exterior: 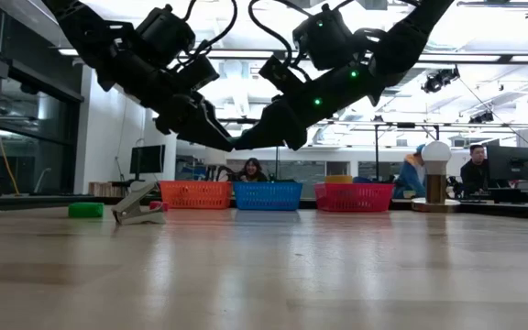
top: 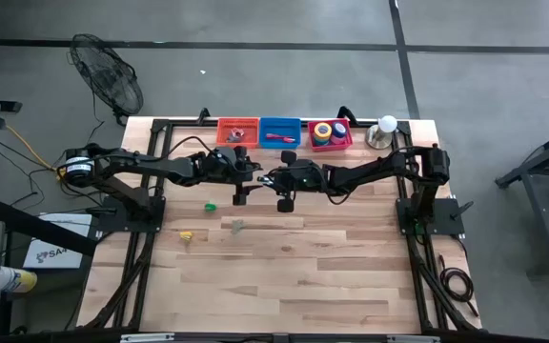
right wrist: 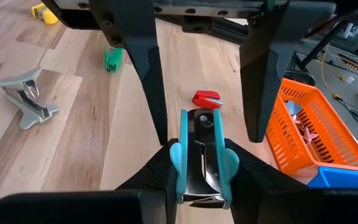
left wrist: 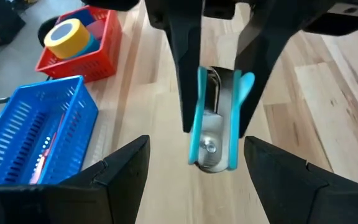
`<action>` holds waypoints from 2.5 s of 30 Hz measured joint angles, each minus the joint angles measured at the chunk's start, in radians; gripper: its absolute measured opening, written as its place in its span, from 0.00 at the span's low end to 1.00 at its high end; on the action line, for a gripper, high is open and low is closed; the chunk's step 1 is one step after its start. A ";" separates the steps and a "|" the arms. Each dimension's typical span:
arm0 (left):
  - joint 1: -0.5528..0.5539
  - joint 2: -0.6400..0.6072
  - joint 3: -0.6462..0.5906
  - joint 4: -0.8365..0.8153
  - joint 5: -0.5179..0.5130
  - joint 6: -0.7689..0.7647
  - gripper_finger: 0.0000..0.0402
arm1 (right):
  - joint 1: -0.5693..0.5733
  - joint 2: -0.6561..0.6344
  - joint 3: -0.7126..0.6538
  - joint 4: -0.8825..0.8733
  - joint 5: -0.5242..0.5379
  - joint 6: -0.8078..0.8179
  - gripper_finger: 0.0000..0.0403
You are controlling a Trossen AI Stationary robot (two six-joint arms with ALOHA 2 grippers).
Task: Pick and place Stapler, Stapler remover, tape
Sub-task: Put the green staple remover into the orange bin
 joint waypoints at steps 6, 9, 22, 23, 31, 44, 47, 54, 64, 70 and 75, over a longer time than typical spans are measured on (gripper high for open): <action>0.000 0.000 0.000 -0.002 -0.004 0.000 0.62 | 0.000 0.000 0.000 -0.004 0.000 -0.002 0.22; 0.000 0.000 0.000 -0.002 -0.004 0.000 0.57 | 0.000 0.000 0.000 -0.007 0.000 -0.002 0.22; 0.000 0.000 0.000 -0.008 0.001 0.029 0.25 | -0.002 0.000 0.000 -0.009 0.000 0.009 0.22; 0.000 0.000 0.000 -0.008 0.001 0.030 0.24 | -0.003 0.000 0.000 -0.010 -0.004 0.012 0.22; 0.000 0.000 0.000 -0.007 0.021 0.026 0.33 | -0.012 -0.001 0.000 -0.010 -0.042 0.018 0.22; 0.000 0.000 0.000 -0.005 0.097 -0.018 0.40 | -0.013 -0.001 0.000 -0.039 -0.073 0.031 0.22; 0.000 0.000 0.000 -0.032 0.092 -0.014 0.41 | -0.013 -0.001 0.000 -0.034 -0.073 0.039 0.22; 0.000 0.000 -0.001 -0.024 0.113 -0.018 0.41 | -0.014 -0.001 0.000 -0.024 -0.085 0.060 0.22; 0.000 0.000 -0.001 -0.015 0.109 -0.019 0.41 | -0.012 -0.001 0.000 -0.024 -0.086 0.068 0.22; 0.000 0.000 -0.002 -0.009 0.099 -0.007 0.41 | -0.012 -0.001 0.000 -0.023 -0.086 0.069 0.22; 0.000 0.000 -0.001 0.002 0.089 0.000 0.41 | -0.012 -0.001 0.000 -0.028 -0.098 0.069 0.22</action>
